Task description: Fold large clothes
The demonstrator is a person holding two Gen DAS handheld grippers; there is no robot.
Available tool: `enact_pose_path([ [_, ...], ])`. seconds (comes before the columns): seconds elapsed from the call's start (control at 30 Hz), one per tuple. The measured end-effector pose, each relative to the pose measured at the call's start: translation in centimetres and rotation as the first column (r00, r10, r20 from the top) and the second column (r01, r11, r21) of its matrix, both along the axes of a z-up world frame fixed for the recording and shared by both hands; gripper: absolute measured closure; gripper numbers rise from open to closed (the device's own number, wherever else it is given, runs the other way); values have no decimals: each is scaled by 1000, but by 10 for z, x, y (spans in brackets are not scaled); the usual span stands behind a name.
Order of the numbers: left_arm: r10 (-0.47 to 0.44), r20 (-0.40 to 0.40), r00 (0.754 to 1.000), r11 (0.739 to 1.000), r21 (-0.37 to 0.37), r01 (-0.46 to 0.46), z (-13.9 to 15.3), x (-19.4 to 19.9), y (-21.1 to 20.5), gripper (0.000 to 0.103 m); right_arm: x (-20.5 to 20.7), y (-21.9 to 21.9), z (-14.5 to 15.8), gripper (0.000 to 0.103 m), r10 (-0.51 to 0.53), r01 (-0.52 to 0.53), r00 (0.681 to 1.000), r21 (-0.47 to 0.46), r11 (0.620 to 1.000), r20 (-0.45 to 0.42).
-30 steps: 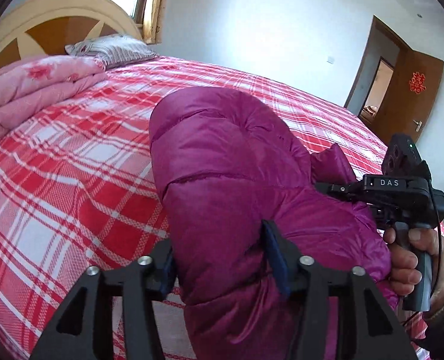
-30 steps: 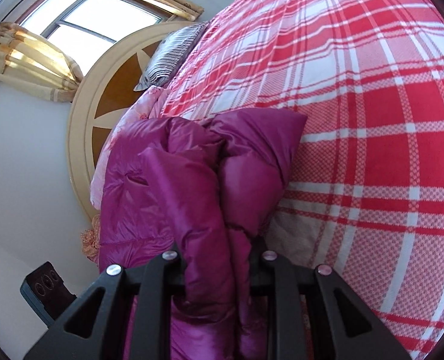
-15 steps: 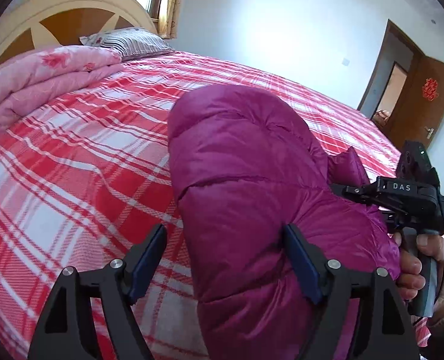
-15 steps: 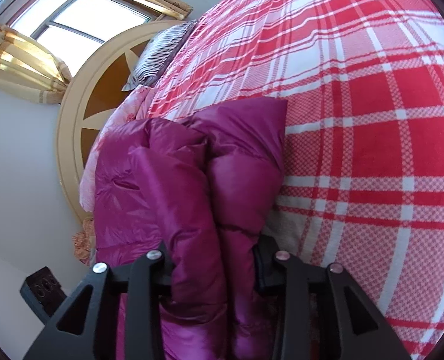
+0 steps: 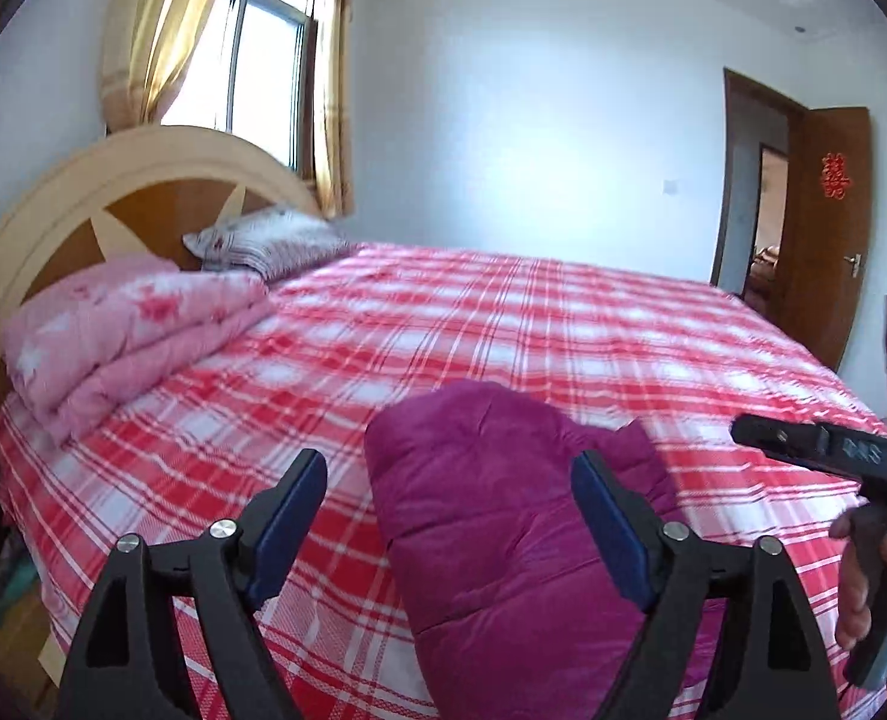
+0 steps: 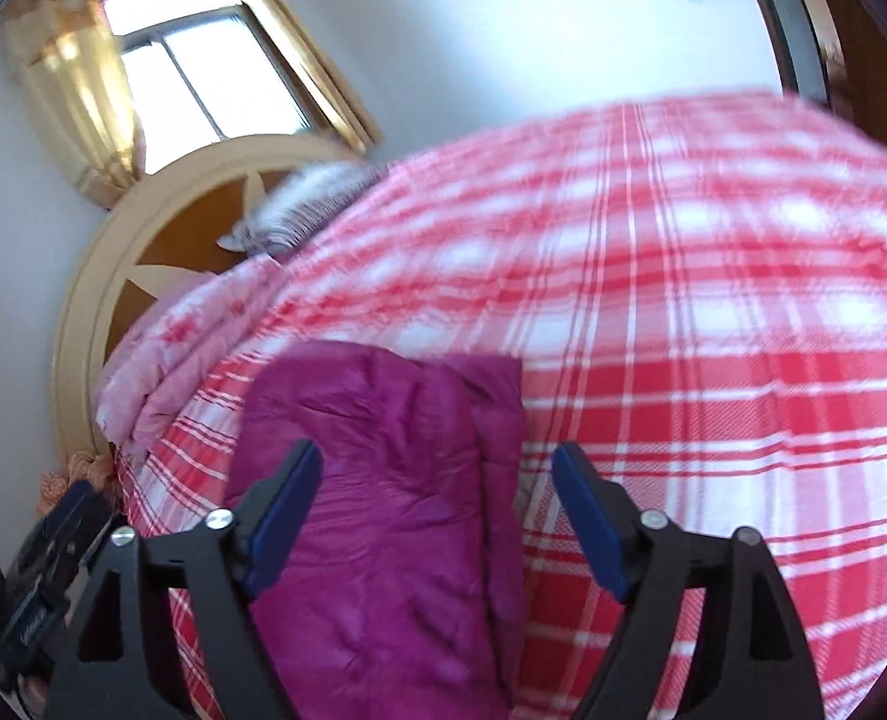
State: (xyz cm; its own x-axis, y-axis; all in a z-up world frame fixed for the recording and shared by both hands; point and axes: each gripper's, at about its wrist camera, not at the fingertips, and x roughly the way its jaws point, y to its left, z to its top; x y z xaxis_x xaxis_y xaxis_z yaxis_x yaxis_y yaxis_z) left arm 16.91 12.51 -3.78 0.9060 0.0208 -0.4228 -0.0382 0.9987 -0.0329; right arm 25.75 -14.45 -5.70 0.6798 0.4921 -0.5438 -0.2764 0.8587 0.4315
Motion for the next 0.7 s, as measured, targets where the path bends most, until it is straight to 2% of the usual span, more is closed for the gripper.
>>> enact_pose_path([
  [0.23, -15, 46, 999, 1000, -14, 15, 17, -12, -4, 16, -53, 3, 34, 9, -30, 38, 991, -63, 997, 127],
  [0.53, -7, 77, 997, 1000, -25, 9, 26, -19, 2, 16, -76, 10, 60, 5, -39, 64, 973, -101, 993, 229],
  [0.7, 0, 84, 996, 1000, -22, 2, 28, -21, 3, 16, -80, 11, 64, 4, -49, 75, 967, -96, 993, 248],
])
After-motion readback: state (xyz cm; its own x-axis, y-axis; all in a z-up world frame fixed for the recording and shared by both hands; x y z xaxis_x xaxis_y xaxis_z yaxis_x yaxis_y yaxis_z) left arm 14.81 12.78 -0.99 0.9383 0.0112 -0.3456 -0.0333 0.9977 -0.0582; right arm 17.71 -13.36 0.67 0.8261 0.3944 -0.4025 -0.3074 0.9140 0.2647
